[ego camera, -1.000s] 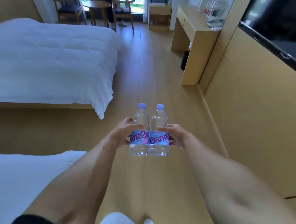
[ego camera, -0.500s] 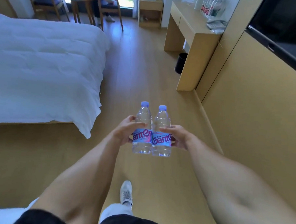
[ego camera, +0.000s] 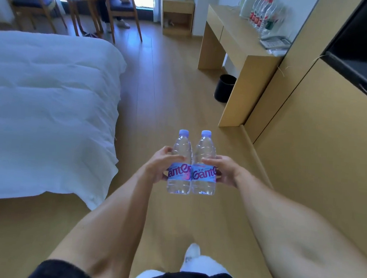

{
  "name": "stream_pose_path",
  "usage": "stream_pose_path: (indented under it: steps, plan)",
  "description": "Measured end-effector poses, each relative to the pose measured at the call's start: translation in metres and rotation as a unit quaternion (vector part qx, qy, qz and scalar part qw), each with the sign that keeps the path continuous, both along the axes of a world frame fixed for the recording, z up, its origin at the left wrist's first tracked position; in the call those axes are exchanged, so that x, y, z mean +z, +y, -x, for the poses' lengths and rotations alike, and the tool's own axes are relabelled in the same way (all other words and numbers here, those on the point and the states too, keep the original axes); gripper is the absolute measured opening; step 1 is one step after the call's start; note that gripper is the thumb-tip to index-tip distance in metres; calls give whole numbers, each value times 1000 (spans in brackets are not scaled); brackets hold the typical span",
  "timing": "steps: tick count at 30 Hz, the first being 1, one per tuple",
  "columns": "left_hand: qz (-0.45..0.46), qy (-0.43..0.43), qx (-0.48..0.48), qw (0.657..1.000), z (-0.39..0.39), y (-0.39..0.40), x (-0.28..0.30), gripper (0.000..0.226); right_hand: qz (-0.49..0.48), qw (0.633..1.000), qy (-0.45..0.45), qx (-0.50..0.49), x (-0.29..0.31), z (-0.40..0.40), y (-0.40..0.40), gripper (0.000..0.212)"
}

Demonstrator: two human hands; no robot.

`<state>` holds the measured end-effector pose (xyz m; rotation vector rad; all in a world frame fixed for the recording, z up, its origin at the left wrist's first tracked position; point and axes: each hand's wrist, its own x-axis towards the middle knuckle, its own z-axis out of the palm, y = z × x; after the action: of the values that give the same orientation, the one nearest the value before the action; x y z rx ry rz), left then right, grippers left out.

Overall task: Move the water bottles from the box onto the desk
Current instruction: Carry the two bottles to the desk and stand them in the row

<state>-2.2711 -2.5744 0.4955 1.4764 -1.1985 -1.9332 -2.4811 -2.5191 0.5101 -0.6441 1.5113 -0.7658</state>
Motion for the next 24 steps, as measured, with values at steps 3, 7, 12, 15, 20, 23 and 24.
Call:
stream_pose_path:
  steps: [3,7,12,15,20,23,24]
  plan:
    - [0,-5,0,1000,6,-45,-7,43,-4,1000,-5,4,-7,7,-45,17]
    - [0,-20,-1,1000,16,-107,-16,46,-5,1000,-17,8,-22,19,-110,26]
    - [-9,-29,8,1000,40,-205,-24,45,-14,999,-30,19,-39,45,-214,27]
    - [-16,-32,17,999,59,-265,-20,46,-22,999,-26,31,-37,64,-278,25]
    - [-15,-18,36,999,83,-352,-12,45,-19,998,-24,52,-25,91,-374,15]
    - [-14,-13,42,999,93,-401,-10,46,-18,998,-25,63,-21,101,-424,18]
    - [-13,-13,41,999,95,-415,-9,48,-18,998,-25,63,-21,104,-438,20]
